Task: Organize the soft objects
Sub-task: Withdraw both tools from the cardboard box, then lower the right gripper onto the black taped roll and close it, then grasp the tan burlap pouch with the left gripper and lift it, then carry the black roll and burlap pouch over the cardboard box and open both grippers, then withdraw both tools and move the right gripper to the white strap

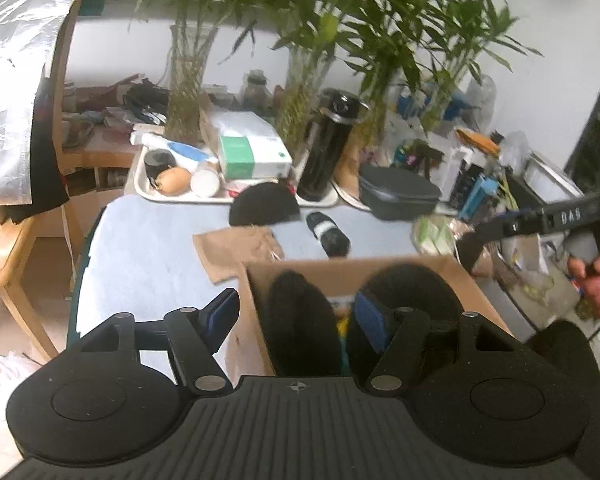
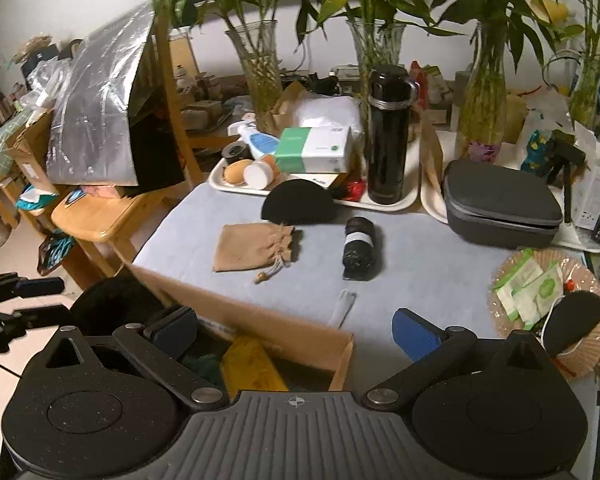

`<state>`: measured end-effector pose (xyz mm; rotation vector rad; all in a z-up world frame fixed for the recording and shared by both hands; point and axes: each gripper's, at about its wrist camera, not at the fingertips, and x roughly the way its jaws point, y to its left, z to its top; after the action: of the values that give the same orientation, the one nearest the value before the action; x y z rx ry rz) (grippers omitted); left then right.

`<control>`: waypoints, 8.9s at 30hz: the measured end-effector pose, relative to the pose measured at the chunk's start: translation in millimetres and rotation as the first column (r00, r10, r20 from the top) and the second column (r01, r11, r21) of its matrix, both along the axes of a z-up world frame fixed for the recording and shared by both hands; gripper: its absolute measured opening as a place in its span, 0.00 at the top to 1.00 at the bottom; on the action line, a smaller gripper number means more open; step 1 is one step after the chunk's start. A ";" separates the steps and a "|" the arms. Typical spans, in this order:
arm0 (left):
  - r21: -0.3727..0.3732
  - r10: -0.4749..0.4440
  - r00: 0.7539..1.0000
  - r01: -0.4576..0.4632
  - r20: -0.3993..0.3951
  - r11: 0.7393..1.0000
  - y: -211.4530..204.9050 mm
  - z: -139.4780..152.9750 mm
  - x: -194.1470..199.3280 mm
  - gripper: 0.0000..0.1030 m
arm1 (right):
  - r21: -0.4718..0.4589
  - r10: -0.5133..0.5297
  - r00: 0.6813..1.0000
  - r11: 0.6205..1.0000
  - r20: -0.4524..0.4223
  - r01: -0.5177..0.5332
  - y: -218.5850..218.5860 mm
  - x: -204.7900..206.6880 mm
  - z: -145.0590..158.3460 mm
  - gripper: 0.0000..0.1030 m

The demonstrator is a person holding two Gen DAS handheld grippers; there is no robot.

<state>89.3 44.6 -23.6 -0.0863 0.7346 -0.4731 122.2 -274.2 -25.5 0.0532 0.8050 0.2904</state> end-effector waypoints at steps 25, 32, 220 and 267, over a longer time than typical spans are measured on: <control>0.091 -0.009 1.000 0.010 -0.011 0.996 -1.7 -13.8 93.8 0.38 | -0.031 -0.024 1.000 0.999 -0.002 0.024 -24.9 95.1 -48.7 0.00; 0.097 -0.007 0.999 0.010 -0.034 0.995 5.0 -34.5 112.9 0.38 | 0.012 -0.031 1.000 0.999 -0.001 0.031 -30.1 122.4 -78.5 0.00; 0.182 -0.139 0.989 0.128 0.053 0.975 -30.4 21.5 -53.0 0.42 | -0.029 0.099 0.994 0.995 -0.046 -0.100 19.4 -42.6 -13.6 0.03; 0.150 -0.069 0.997 0.062 0.047 0.987 -25.1 2.6 57.9 0.42 | 0.021 0.010 0.985 1.000 -0.173 -0.007 -27.4 91.7 -53.8 0.00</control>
<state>147.2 19.5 -20.9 0.0895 0.7212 -0.4801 213.9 -301.6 -79.3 0.0948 0.9751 0.3051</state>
